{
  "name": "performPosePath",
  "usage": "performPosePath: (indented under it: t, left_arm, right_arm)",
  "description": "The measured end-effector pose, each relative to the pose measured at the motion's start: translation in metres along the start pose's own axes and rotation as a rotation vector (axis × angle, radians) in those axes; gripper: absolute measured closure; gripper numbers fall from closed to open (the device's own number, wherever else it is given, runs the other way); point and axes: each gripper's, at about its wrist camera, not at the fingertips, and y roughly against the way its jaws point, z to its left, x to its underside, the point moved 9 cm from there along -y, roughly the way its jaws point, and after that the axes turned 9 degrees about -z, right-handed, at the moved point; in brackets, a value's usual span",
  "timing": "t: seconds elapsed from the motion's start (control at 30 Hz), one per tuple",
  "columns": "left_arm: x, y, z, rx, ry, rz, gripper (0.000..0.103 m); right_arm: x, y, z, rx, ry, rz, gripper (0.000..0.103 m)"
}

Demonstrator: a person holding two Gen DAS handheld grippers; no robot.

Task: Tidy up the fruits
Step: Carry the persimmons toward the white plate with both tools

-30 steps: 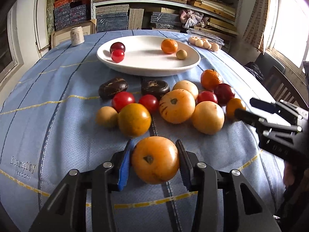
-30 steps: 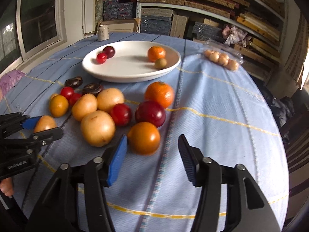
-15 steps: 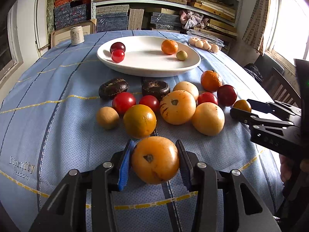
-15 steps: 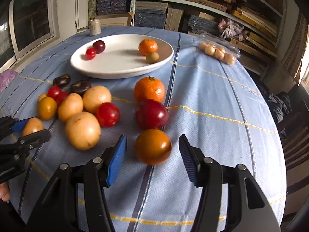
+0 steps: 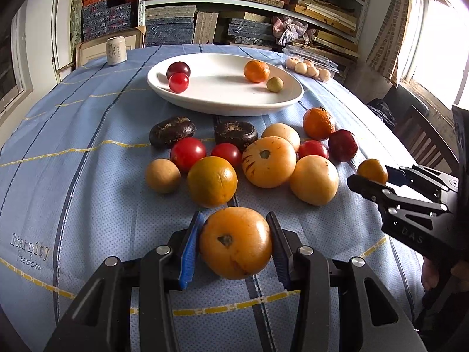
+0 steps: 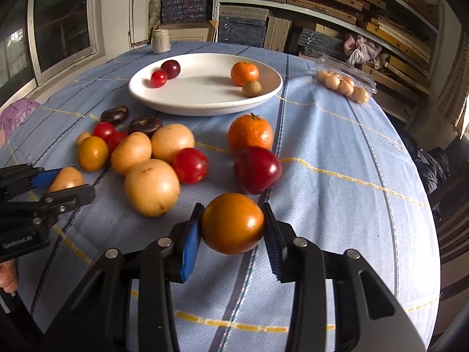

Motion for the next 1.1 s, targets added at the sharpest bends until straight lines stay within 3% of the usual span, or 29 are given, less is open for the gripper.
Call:
performPosePath:
  t: [0.73,1.1]
  left_arm:
    - [0.004,0.014,0.008,-0.015,0.016,-0.018,0.059]
    - [-0.028,0.034,0.008,-0.015,-0.003,-0.083,0.059]
  right_arm:
    - [-0.002,0.019,0.008,-0.034,-0.029,-0.028,0.065]
    - [-0.039,0.043,0.004,-0.041,-0.008,-0.103,0.065]
